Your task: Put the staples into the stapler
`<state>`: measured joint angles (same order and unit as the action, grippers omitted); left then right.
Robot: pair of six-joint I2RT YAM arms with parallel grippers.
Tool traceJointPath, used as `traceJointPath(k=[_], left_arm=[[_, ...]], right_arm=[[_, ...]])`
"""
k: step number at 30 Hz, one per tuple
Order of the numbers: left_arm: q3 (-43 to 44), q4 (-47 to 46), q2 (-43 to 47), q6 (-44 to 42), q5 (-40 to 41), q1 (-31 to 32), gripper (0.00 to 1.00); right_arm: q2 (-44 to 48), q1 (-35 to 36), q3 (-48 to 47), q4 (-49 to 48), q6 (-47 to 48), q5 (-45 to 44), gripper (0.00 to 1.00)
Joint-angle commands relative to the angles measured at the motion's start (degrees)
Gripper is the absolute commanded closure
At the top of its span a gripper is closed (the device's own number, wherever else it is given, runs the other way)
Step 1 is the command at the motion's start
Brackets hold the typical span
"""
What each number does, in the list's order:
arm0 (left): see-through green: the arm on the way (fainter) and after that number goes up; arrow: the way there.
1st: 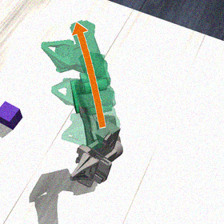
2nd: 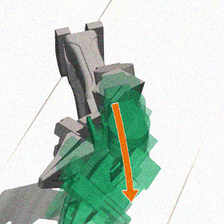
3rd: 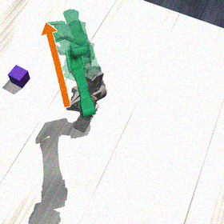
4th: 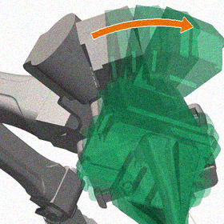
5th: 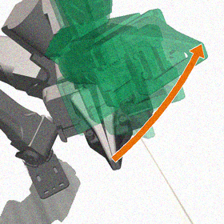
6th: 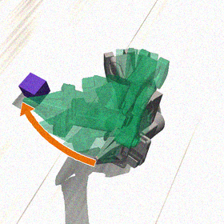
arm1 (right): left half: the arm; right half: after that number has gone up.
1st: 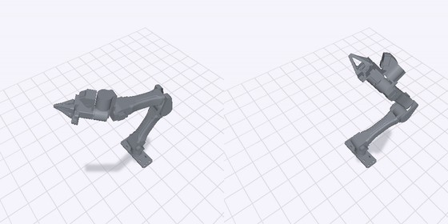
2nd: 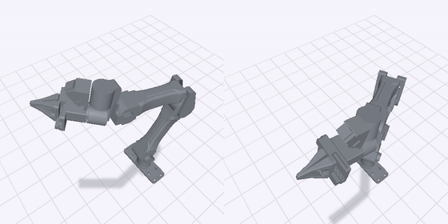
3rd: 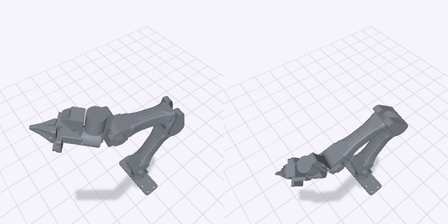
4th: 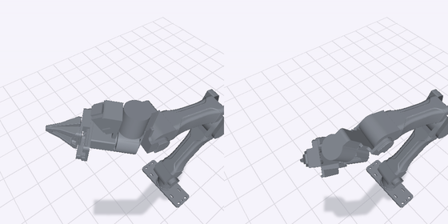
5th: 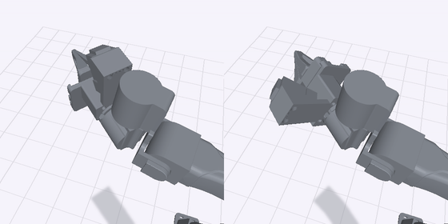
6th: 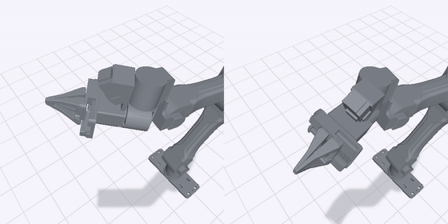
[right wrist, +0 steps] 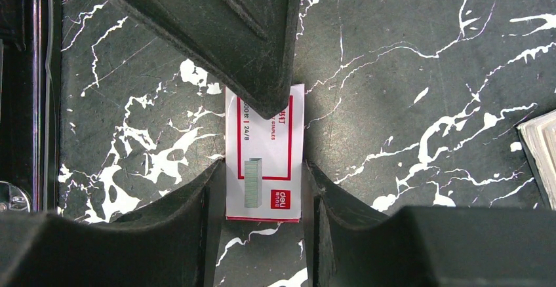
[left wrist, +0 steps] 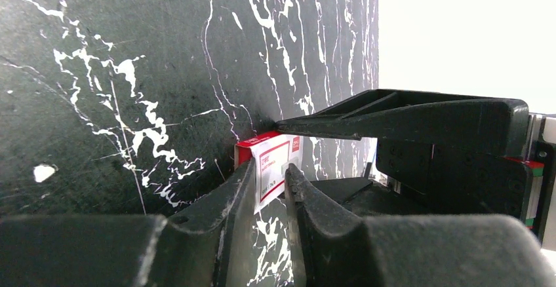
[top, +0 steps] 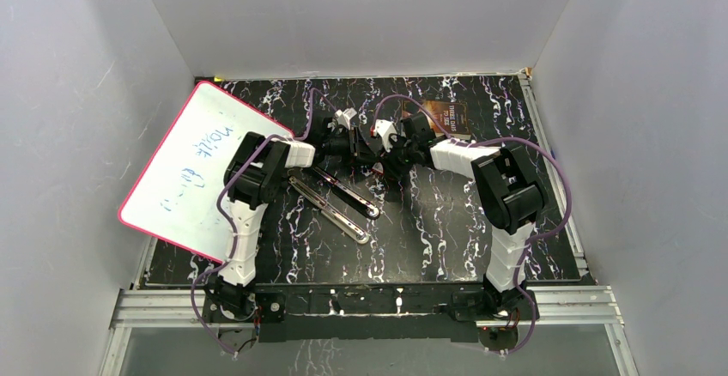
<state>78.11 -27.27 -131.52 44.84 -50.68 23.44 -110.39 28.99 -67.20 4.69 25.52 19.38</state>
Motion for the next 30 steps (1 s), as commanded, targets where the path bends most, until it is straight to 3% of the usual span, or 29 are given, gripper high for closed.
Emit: traceJointPath(k=[1, 23, 30], left_arm=[[-1.72, -0.67, 2.18, 0.27, -6.22, 3.45, 0.77], [-2.91, 1.26, 2.62, -1.11, -6.1, 5.64, 0.78], [-2.72, 1.69, 2.85, -1.44, -5.8, 5.67, 0.83]], right_arm=[[-3.31, 1.58, 0.49, 4.01, 0.76, -1.17, 0.51], [-3.56, 1.76, 0.4, 4.01, 0.76, -1.36, 0.51], [-3.4, 1.77, 0.48, 4.03, 0.9, -1.18, 0.51]])
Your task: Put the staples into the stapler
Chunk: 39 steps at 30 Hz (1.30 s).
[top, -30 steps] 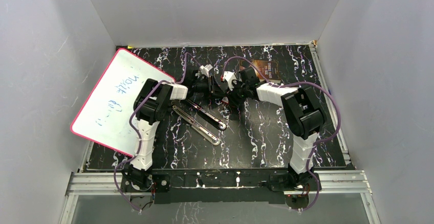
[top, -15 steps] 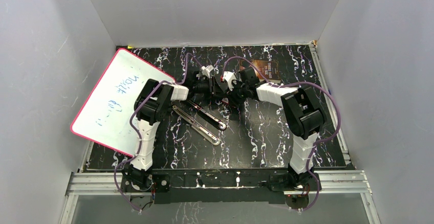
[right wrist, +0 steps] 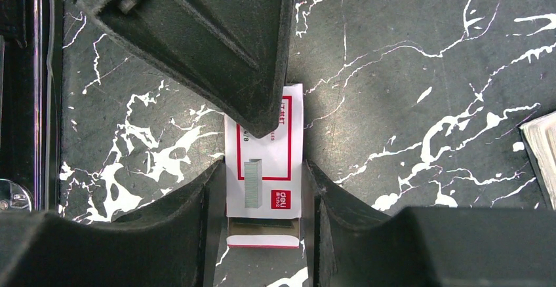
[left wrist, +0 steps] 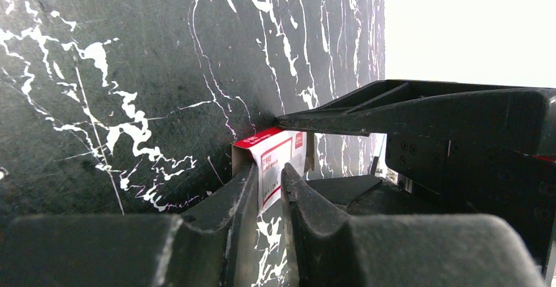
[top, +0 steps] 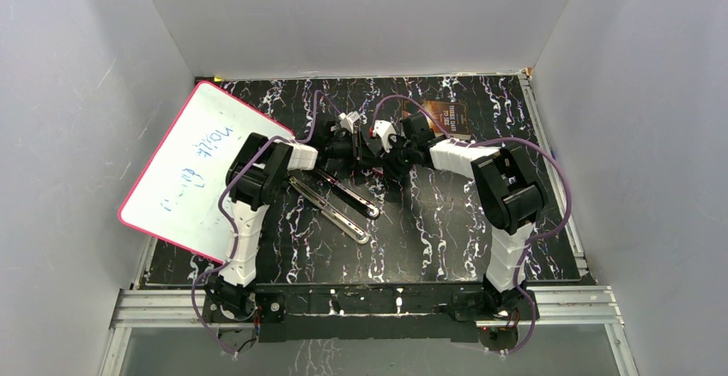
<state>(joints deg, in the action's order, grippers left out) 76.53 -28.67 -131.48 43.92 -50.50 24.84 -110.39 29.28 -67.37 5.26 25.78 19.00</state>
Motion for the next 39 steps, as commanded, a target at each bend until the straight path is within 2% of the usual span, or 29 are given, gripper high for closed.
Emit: traceJointPath(k=[1, 8, 14, 21, 25, 30, 34, 39], left_arm=[[-0.98, 3.35, 2.81, -0.73, -5.84, 4.24, 0.84], [-1.49, 1.26, 3.07, 0.82, -5.38, 3.49, 0.91], [-3.64, -4.29, 3.27, 4.38, -5.33, 2.22, 0.94], [-5.53, -8.71, 4.5, 6.03, -4.81, 1.07, 0.95], [-6.4, -10.12, 5.19, 6.61, -4.08, 0.67, 0.95], [-7.66, -11.48, 6.62, 6.77, -1.88, 0.31, 0.95], [-8.06, -12.33, 7.28, 7.11, -0.48, 0.13, 0.95], [-8.33, -12.96, 7.25, 7.41, 0.31, 0.12, 0.95]], right_arm=[[-3.31, 1.44, 0.66, 3.45, 0.67, -0.76, 0.51], [-2.98, 1.43, 1.06, 3.72, 1.51, -1.68, 0.48], [-1.16, 1.48, 1.56, 2.92, 0.78, -1.25, 0.45], [7.48, 1.2, 3.4, -1.76, -3.34, -3.78, 0.28], [14.57, 0.5, 7.84, -10.11, -12.52, -7.14, 0.23], [21.76, 0.4, 16.49, -18.96, -32.9, -20.1, 0.24], [24.57, 0.43, 19.32, -16.05, -49.81, -30.99, 0.27], [25.56, 0.42, 21.94, -11.44, -64.18, -34.95, 0.31]])
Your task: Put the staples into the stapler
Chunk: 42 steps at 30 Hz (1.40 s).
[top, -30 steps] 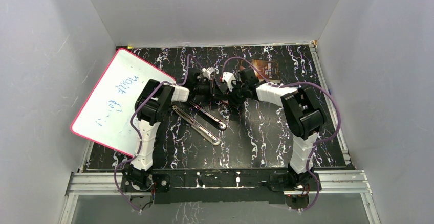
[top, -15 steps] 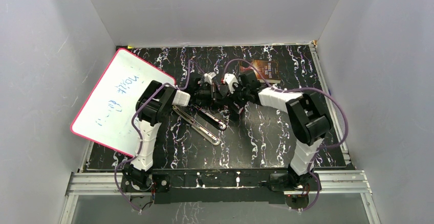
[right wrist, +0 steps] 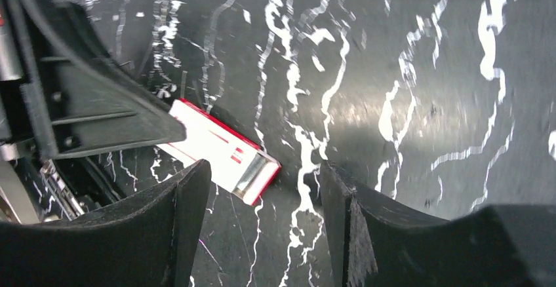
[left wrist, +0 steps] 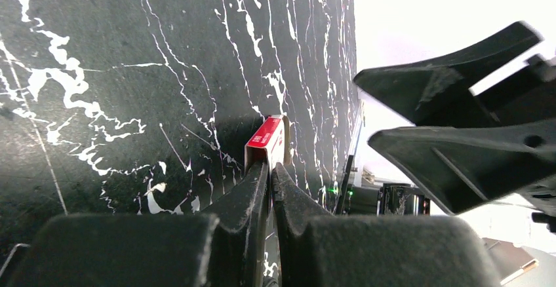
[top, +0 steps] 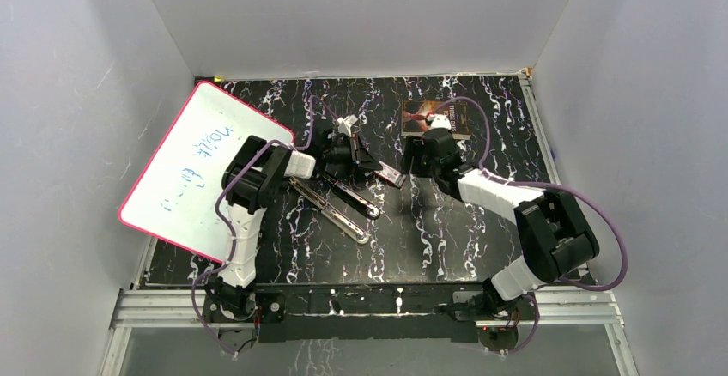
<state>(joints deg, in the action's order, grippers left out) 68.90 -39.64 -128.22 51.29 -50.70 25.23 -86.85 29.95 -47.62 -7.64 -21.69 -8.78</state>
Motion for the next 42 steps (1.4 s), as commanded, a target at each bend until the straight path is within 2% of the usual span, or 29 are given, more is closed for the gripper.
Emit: traceJointPath(k=[1, 12, 22, 35, 42], left_arm=[[-0.74, -2.06, 3.86, 0.15, 0.51, -0.27, 0.95], [-1.3, -2.84, 3.68, 0.74, 0.42, -0.23, 0.96], [-1.74, -3.98, 3.42, 1.53, 0.38, -0.54, 0.96], [-2.01, -4.24, 3.52, 1.71, -0.02, -0.98, 0.98], [-2.02, -4.39, 3.52, 1.73, -0.19, -1.06, 0.98]], right_arm=[[1.99, -0.25, 3.35, 0.64, -18.05, -6.58, 0.32], [-4.25, -0.29, 3.55, -4.67, -22.0, 2.38, 0.4], [-7.54, -0.25, 2.0, -1.63, -21.87, 0.84, 0.46], [-6.53, -0.25, 1.82, 1.43, -20.52, -1.81, 0.68], [-6.85, -0.26, 1.66, 0.86, -20.3, 0.55, 0.72]])
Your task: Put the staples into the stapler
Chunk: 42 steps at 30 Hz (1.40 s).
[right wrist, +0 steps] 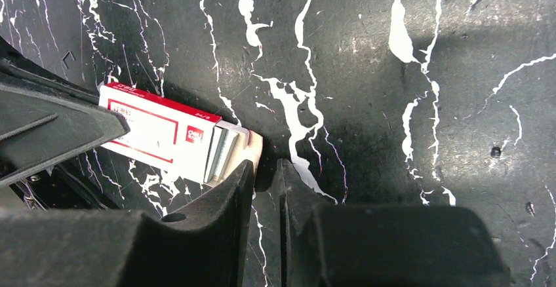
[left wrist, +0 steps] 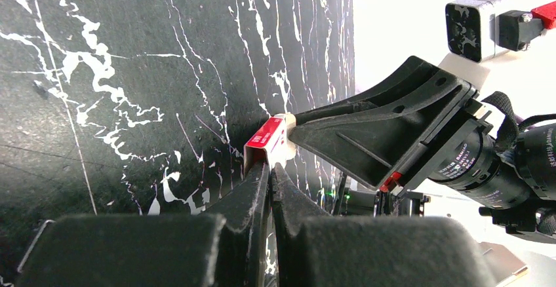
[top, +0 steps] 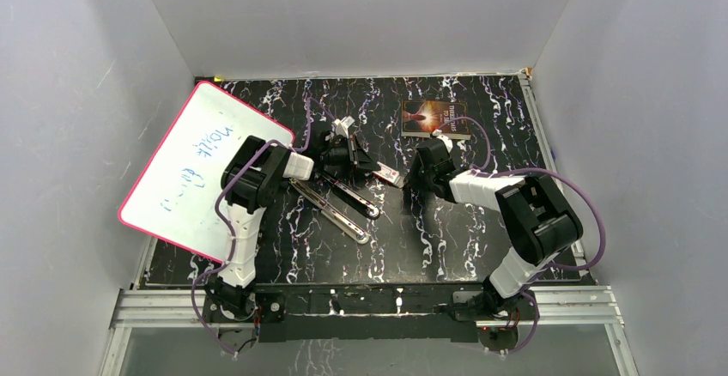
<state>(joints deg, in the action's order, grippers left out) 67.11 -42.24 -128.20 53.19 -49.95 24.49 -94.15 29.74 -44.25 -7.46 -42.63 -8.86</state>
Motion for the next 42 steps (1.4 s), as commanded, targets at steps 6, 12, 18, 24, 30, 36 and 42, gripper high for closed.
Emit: traceJointPath(k=[6, 12, 18, 24, 30, 36, 42], left_arm=[[-0.35, -1.71, 3.58, -0.19, -0.93, -0.34, 0.99], [-0.32, -1.88, 3.58, -0.13, -0.93, -0.32, 0.99], [-0.32, -1.92, 3.57, -0.12, -0.93, -0.36, 1.0], [0.39, -2.05, 3.1, 0.29, -0.8, -1.03, 1.0], [1.94, -2.06, 2.43, 0.75, -1.92, -2.86, 1.0], [2.56, -2.08, 2.45, 0.56, -2.75, -4.86, 1.0], [3.06, -1.95, 1.59, 0.33, -3.39, -6.31, 1.0]], right_arm=[[-1.06, -0.03, -2.07, -0.16, -0.2, 3.91, 0.71], [-2.53, -0.06, -2.54, -0.71, -0.75, 5.19, 0.72], [-3.17, -0.03, -2.23, -0.09, -0.34, 3.74, 0.84], [-2.14, -0.26, -1.45, 0.86, 1.62, 0.43, 1.0], [-0.92, -1.35, -1.42, 3.06, 3.43, -1.75, 1.0], [-0.73, -3.1, -0.64, 4.38, 4.95, -1.66, 1.0], [-0.23, -3.78, -0.48, 5.39, 6.24, -1.76, 1.0]])
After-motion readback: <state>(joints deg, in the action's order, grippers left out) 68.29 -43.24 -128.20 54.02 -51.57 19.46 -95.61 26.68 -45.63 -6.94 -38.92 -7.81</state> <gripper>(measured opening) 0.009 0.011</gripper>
